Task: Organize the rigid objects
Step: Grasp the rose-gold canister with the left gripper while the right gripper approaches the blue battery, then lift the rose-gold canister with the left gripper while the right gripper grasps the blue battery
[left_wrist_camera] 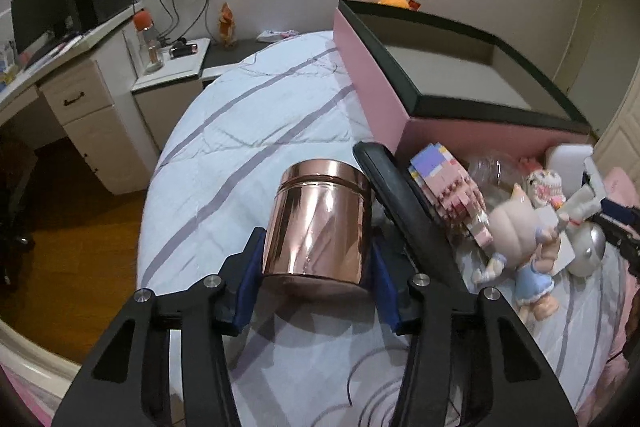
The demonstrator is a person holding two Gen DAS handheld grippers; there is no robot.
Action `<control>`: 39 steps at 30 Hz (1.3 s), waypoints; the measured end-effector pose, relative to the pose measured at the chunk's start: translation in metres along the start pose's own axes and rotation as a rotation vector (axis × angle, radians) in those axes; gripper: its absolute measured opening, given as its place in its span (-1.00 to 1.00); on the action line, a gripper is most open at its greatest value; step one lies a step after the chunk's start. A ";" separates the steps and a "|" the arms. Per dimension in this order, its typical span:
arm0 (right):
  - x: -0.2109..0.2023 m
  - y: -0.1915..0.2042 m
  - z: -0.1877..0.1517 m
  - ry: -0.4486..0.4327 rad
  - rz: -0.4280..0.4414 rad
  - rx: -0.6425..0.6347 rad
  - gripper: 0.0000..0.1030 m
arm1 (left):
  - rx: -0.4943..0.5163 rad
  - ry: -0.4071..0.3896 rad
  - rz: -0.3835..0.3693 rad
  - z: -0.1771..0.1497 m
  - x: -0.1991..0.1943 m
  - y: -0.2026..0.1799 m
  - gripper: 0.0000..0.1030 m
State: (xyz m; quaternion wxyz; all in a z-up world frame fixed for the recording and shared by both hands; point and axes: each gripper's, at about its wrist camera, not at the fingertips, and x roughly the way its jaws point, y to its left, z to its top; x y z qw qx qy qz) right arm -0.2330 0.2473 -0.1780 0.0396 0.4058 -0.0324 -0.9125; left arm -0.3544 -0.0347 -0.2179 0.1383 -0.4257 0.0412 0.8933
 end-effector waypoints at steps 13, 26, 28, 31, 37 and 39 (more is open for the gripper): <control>-0.017 -0.003 0.000 -0.063 -0.004 0.000 0.36 | -0.027 0.011 0.027 -0.029 -0.027 -0.010 -0.08; 0.005 -0.010 -0.002 0.001 -0.107 -0.012 -0.24 | -0.035 0.005 0.022 -0.042 -0.033 -0.013 -0.07; 0.005 -0.011 0.000 0.001 -0.104 -0.004 -0.24 | -0.042 0.004 0.021 -0.041 -0.032 -0.013 -0.07; 0.009 -0.015 0.005 0.013 -0.107 -0.005 -0.24 | -0.039 0.003 0.024 -0.040 -0.029 -0.013 -0.07; 0.022 -0.017 0.015 0.040 -0.127 -0.031 -0.24 | -0.038 -0.006 0.017 -0.038 -0.024 -0.010 0.05; 0.027 -0.019 0.018 0.042 -0.127 -0.037 -0.24 | -0.050 -0.011 0.011 -0.038 -0.023 -0.008 0.06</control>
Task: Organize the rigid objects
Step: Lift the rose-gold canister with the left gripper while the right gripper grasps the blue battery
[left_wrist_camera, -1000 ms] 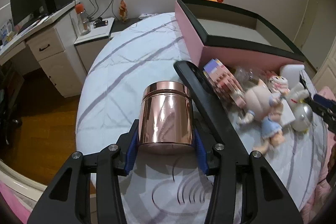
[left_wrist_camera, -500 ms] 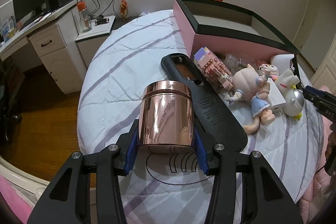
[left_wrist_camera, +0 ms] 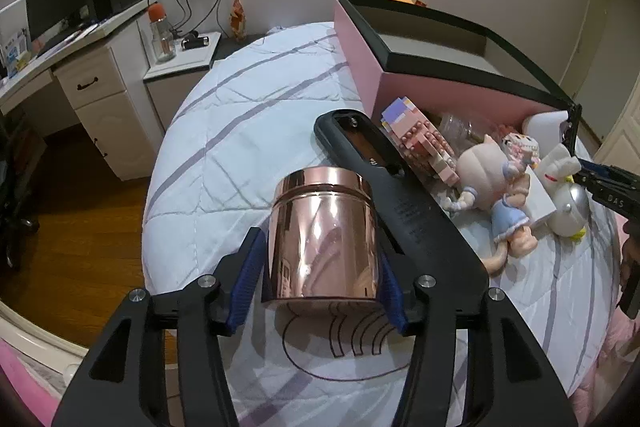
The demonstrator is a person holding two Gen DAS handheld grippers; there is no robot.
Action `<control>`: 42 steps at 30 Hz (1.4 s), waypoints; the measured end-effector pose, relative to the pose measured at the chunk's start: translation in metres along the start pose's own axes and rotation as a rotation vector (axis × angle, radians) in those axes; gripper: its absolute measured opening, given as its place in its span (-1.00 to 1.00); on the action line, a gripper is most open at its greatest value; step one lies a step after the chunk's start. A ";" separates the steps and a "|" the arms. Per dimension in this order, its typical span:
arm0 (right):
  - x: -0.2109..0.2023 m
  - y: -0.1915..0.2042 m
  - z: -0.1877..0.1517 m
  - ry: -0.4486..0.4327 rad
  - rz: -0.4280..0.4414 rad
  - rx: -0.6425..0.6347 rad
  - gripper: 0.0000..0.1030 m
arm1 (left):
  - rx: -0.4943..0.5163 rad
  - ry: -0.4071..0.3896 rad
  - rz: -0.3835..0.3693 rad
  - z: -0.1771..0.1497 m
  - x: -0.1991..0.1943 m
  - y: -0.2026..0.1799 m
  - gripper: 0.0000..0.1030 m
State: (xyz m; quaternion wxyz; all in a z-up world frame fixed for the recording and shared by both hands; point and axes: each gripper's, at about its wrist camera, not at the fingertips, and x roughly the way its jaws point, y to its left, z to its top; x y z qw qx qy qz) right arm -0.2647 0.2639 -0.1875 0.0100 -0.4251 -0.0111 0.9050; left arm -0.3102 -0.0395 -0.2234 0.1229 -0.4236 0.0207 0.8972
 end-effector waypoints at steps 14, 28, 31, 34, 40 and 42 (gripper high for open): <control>0.003 0.010 0.006 0.002 0.042 -0.112 -0.70 | 0.023 -0.015 0.041 0.000 -0.002 -0.006 -0.09; -0.029 -0.003 -0.013 -0.027 0.107 -0.045 -0.71 | 0.030 -0.052 0.025 -0.009 -0.046 -0.018 -0.09; -0.038 -0.008 -0.018 -0.037 0.115 -0.026 -0.71 | 0.031 -0.067 -0.014 -0.009 -0.056 -0.022 -0.09; -0.046 -0.013 -0.020 -0.047 0.122 -0.006 -0.71 | 0.038 -0.082 -0.023 -0.007 -0.063 -0.029 -0.09; -0.064 -0.011 -0.013 -0.095 0.153 -0.005 -0.71 | 0.061 -0.111 -0.054 0.006 -0.074 -0.048 -0.09; -0.069 -0.007 -0.002 -0.117 0.174 -0.010 -0.70 | 0.069 -0.123 -0.070 0.016 -0.076 -0.056 -0.09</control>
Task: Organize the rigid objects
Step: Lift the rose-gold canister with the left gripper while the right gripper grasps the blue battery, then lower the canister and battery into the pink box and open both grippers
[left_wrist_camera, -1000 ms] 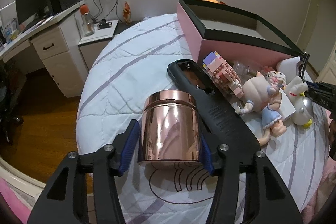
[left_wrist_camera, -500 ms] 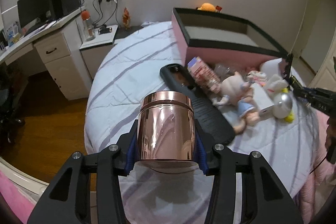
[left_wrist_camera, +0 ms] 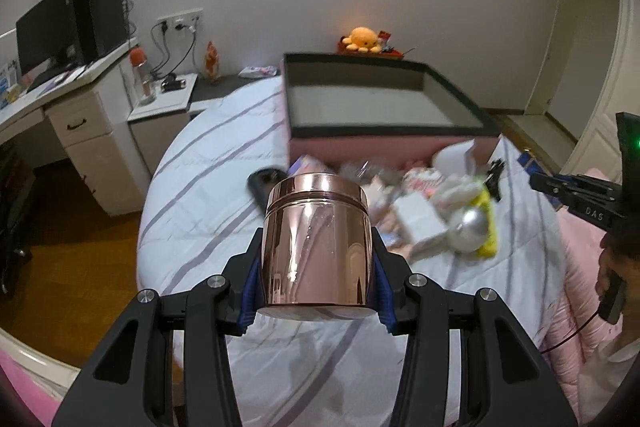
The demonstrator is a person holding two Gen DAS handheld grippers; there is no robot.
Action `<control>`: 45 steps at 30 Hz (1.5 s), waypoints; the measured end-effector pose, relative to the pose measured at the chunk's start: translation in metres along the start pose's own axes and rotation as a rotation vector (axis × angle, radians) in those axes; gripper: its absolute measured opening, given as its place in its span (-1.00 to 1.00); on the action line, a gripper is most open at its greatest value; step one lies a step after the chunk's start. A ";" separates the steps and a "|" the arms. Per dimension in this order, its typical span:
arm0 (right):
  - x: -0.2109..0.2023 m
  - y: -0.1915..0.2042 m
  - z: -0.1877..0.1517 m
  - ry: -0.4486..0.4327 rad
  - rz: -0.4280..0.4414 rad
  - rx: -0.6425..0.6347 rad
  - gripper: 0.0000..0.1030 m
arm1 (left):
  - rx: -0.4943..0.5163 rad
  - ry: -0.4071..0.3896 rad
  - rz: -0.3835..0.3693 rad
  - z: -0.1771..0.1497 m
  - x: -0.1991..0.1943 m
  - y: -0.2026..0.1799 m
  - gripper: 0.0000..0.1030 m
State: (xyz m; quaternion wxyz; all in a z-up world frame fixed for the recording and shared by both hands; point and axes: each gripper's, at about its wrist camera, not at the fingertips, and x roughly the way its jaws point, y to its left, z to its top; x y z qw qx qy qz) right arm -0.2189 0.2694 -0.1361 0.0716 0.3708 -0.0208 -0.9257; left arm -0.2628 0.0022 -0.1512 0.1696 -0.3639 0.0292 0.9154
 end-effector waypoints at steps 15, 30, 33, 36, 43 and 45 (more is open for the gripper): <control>0.074 0.036 0.117 -0.006 0.104 -0.102 -0.70 | 0.030 -0.007 -0.120 0.128 0.085 -0.031 -0.09; 0.164 0.029 0.121 0.203 0.093 -0.094 -0.69 | 0.033 0.193 -0.045 0.134 0.188 -0.041 -0.09; 0.168 0.028 0.119 0.222 0.083 -0.095 -0.69 | 0.028 0.215 -0.030 0.130 0.194 -0.041 -0.08; 0.169 0.030 0.117 0.226 0.079 -0.088 -0.69 | 0.024 0.226 -0.013 0.128 0.196 -0.039 -0.06; 0.148 0.028 0.119 0.166 0.038 -0.060 0.08 | 0.008 0.145 -0.001 0.131 0.157 -0.030 0.42; 0.130 0.028 0.120 0.130 0.032 -0.053 0.09 | 0.001 0.093 0.006 0.129 0.129 -0.026 0.50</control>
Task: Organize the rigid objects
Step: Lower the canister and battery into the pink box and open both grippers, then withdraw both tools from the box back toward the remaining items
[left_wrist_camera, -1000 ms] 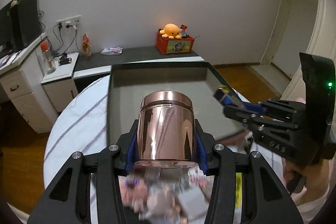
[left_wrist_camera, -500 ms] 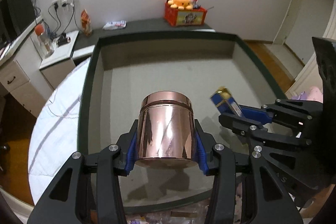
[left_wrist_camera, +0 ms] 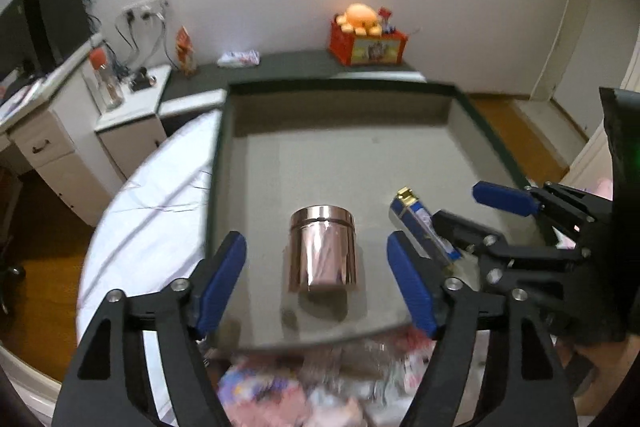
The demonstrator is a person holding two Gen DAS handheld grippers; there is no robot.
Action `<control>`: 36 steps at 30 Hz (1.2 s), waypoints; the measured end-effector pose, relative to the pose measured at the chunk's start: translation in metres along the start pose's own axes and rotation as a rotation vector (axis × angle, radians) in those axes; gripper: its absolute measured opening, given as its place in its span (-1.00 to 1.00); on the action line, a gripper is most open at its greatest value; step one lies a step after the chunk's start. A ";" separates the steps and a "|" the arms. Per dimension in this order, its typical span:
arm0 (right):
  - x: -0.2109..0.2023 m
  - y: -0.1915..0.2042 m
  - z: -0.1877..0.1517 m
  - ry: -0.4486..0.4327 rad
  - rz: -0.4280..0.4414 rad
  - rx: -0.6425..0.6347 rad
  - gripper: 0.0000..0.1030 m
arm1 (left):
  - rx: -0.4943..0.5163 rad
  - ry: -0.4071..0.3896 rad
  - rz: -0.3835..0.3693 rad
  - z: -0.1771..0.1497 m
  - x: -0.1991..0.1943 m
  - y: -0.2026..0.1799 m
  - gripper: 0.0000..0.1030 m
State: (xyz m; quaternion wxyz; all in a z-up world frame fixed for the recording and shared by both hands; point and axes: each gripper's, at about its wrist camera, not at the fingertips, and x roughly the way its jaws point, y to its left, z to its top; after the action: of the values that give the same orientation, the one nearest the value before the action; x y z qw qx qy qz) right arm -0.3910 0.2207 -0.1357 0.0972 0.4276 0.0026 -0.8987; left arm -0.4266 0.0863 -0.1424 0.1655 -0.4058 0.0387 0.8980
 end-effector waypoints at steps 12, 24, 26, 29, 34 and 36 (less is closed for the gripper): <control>-0.159 0.015 -0.061 -0.321 0.065 -0.008 0.58 | -0.087 -0.340 0.134 -0.095 -0.169 0.048 1.00; -0.189 0.020 -0.126 -0.312 0.003 0.032 0.59 | -0.046 -0.204 0.140 -0.158 -0.156 0.023 1.00; -0.185 0.016 -0.133 -0.288 -0.003 0.047 0.58 | -0.025 -0.183 0.118 -0.161 -0.148 0.015 1.00; -0.181 0.009 -0.145 -0.261 -0.013 0.063 0.59 | 0.002 -0.155 0.069 -0.164 -0.139 0.001 1.00; -0.174 0.000 -0.157 -0.225 -0.031 0.077 0.59 | 0.019 -0.122 0.084 -0.170 -0.125 -0.007 1.00; -0.170 -0.003 -0.164 -0.211 -0.024 0.086 0.59 | 0.009 -0.093 0.111 -0.173 -0.115 -0.003 1.00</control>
State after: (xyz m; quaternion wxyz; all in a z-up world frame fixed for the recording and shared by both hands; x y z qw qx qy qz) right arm -0.1615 0.2675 -0.1092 0.0679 0.3345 -0.0411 -0.9390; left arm -0.2310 0.0233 -0.1723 0.1190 -0.3599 0.0572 0.9236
